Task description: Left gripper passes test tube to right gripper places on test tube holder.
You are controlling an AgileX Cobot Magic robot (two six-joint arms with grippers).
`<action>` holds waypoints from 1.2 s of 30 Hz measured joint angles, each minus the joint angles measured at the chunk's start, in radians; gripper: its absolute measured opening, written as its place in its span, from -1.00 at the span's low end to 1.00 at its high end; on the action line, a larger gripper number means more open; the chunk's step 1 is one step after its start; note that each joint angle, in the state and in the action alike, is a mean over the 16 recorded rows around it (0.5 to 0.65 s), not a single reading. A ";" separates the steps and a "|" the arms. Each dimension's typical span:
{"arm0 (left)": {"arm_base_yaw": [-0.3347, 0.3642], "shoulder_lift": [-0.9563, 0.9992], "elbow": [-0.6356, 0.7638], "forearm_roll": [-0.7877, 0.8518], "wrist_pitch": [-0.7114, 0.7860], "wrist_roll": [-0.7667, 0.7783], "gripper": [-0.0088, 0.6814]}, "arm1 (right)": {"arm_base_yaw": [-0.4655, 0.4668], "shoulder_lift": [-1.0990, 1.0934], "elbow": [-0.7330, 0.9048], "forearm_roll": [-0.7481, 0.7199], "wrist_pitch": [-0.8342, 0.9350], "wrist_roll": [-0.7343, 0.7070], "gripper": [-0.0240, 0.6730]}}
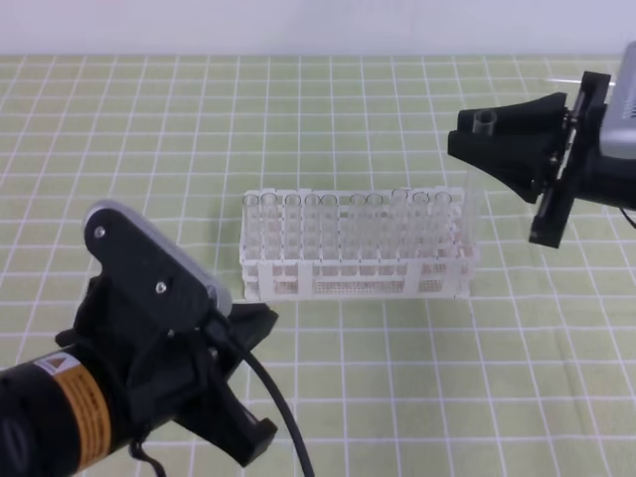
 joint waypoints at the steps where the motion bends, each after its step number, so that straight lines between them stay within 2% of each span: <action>1: 0.000 0.000 0.000 0.001 0.015 0.000 -0.98 | 0.005 0.006 -0.005 0.000 -0.008 0.000 -0.90; 14: 0.000 0.000 0.000 0.007 0.178 0.000 -0.98 | 0.032 0.021 -0.021 0.000 -0.072 0.023 -0.90; 36: 0.000 0.000 0.000 0.005 0.185 -0.001 -0.98 | 0.032 0.021 -0.021 0.000 -0.073 0.024 -0.90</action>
